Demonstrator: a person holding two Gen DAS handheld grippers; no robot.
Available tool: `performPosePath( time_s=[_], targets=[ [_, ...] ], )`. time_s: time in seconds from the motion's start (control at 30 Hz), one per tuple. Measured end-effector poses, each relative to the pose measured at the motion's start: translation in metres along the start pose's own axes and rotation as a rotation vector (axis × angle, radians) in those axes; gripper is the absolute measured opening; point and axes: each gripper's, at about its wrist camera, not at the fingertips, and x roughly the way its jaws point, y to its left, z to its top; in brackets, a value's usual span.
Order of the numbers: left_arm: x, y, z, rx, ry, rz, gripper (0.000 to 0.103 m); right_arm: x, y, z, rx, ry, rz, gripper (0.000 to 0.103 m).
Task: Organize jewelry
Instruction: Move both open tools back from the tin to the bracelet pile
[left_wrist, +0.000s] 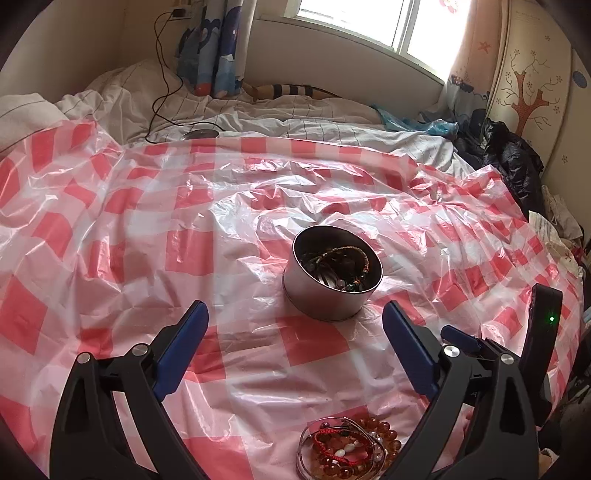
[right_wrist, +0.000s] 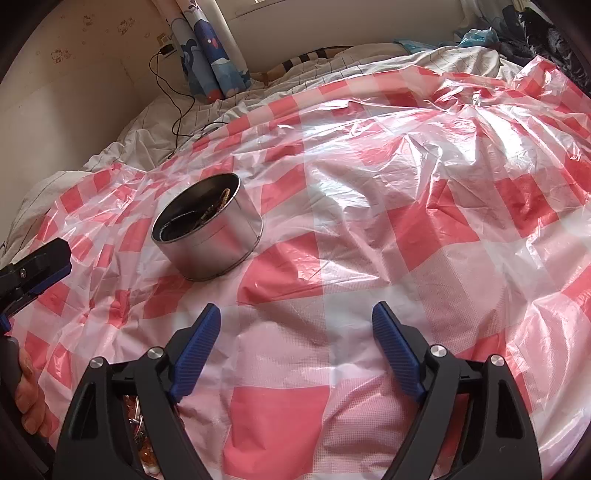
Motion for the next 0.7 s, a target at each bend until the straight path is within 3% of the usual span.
performPosePath(
  time_s=[0.7],
  targets=[
    [0.015,-0.015,-0.001,0.044,0.025,0.017,0.093,0.008,0.013,-0.001,-0.064,0.04,-0.045,0.094]
  ],
)
